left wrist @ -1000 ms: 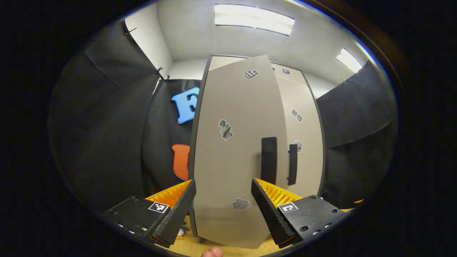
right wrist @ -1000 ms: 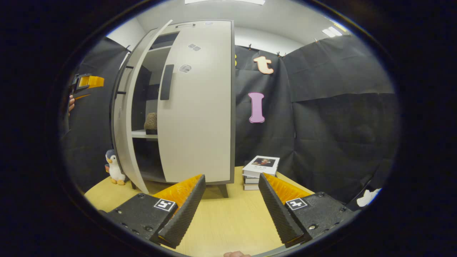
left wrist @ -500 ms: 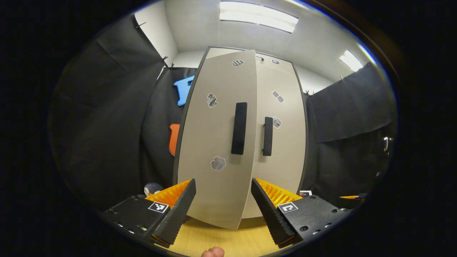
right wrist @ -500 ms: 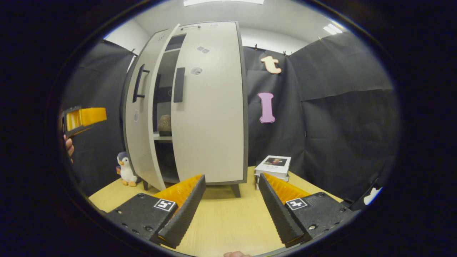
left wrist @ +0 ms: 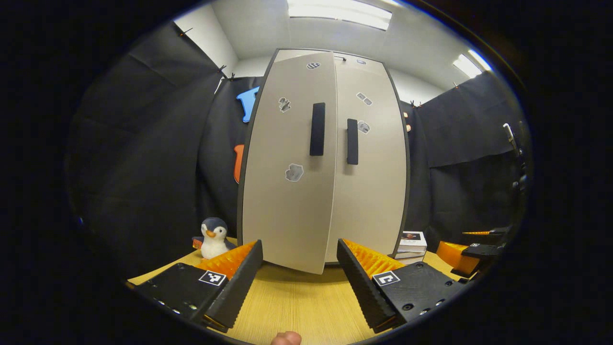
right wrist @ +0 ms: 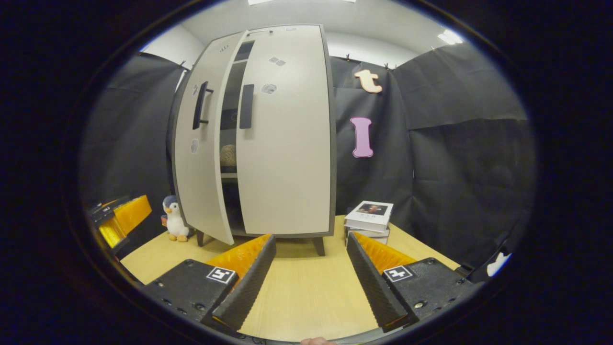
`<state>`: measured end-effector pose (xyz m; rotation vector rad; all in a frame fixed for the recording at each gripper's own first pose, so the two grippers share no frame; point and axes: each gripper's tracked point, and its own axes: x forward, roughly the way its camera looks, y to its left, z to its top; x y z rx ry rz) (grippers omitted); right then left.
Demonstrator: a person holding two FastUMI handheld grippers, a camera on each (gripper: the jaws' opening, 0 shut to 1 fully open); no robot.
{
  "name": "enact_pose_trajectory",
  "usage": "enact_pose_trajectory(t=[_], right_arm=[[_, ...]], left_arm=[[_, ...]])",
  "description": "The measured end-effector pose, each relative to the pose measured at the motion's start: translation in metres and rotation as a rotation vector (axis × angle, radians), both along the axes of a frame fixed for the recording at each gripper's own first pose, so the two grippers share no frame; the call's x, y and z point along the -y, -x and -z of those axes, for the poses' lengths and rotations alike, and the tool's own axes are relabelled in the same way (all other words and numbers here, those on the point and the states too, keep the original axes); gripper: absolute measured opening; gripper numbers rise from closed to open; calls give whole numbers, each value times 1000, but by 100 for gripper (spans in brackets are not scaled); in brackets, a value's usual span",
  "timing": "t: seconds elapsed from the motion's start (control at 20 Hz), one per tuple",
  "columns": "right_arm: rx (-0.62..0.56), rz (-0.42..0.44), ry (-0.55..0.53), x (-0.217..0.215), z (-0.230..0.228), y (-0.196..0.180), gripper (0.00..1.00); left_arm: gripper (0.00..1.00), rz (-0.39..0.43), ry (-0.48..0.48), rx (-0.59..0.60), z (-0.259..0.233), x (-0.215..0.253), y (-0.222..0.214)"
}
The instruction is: Grab one shoe with the right hand and put it into the shoe cabinet, grab the other shoe with the left hand and put it into the shoe cabinet; then close the right door with the right hand and the left door with the left hand.
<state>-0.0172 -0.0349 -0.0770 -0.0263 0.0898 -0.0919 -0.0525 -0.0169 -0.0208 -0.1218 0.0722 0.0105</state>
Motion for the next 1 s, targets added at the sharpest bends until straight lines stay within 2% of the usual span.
enact_pose_trajectory(t=[0.05, 0.2, 0.25, 0.3, 0.35, 1.0], right_arm=[[5, 0, 6, 0, -1, 0, 97], [6, -3, 1, 0, 0, -3, 94], [4, -2, -4, 0, 1, -3, 97], [4, -1, -7, 0, 1, -4, 94], [5, 1, -7, 0, 0, -4, 98], [16, 28, -32, 7, -2, -9, 97]], left_arm=[[95, -1, 2, -1, -1, 0, 1], [95, -2, -10, 8, -5, 0, -16], [95, -1, -9, 9, -5, 1, -16], [95, 1, -9, 10, -6, 3, -17], [95, 1, -10, 12, -6, 3, -18], [95, 14, -35, 43, -15, 10, -26]])
